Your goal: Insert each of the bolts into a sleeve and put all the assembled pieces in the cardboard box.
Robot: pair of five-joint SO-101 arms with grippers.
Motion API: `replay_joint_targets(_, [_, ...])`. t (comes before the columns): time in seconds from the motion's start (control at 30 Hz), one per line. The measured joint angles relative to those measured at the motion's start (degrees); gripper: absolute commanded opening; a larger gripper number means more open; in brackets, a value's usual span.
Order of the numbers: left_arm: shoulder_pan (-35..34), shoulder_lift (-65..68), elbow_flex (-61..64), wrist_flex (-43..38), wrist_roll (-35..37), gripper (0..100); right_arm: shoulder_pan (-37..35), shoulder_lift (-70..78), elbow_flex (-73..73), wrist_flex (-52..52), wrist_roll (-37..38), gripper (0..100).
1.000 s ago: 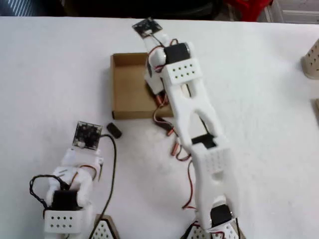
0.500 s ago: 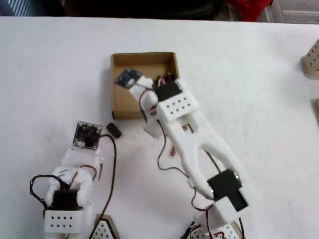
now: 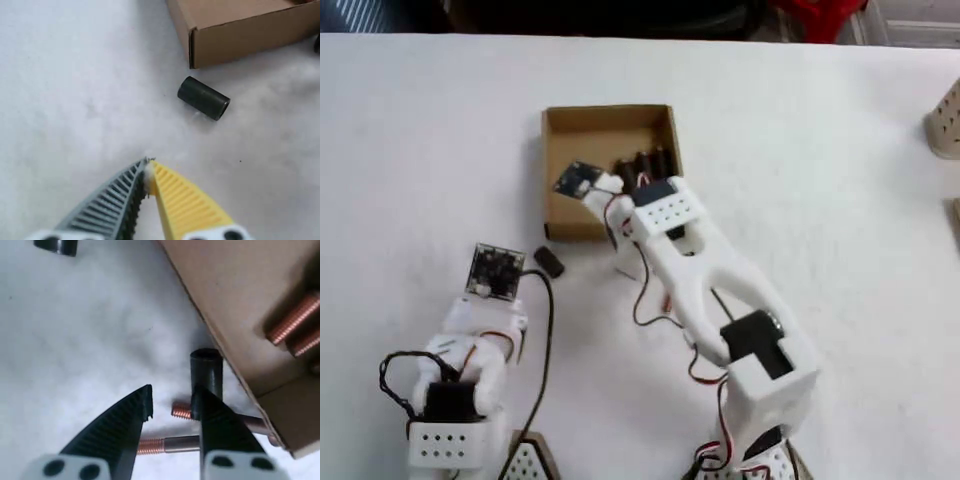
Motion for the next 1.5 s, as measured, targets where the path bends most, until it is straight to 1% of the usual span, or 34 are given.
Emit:
replay_joint_targets(0.1, [0.0,0.0,0.0,0.0,0.0,2,1.2,2.8,-3.3,0.1,0.4,12.2])
replay_joint_targets(0.17, [0.0,0.0,0.0,0.0,0.0,2,2.0,3.7,-4.8,0.4,2.1,12.2])
replay_joint_targets(0.37, [0.0,0.0,0.0,0.0,0.0,2,0.9,1.5,-5.5,6.1,4.9,12.2])
replay_joint_targets(0.5, [0.0,0.0,0.0,0.0,0.0,2,0.7,-1.0,-5.5,4.9,5.1,12.2])
replay_joint_targets(0.6, [0.0,0.0,0.0,0.0,0.0,2,1.9,-1.0,-5.5,3.1,5.5,12.2])
replay_joint_targets(0.73, [0.0,0.0,0.0,0.0,0.0,2,2.9,2.0,-5.5,1.6,10.1,12.2])
replay_joint_targets(0.87, [0.0,0.0,0.0,0.0,0.0,2,3.4,5.1,-5.5,-0.3,13.2,12.2])
replay_joint_targets(1.03, [0.0,0.0,0.0,0.0,0.0,2,3.5,6.2,-5.6,0.1,18.0,12.2])
replay_joint_targets(1.23, [0.0,0.0,0.0,0.0,0.0,2,4.0,7.8,-5.8,0.1,22.2,12.2])
replay_joint_targets(1.5, [0.0,0.0,0.0,0.0,0.0,2,4.0,10.5,-5.8,0.1,23.9,12.2])
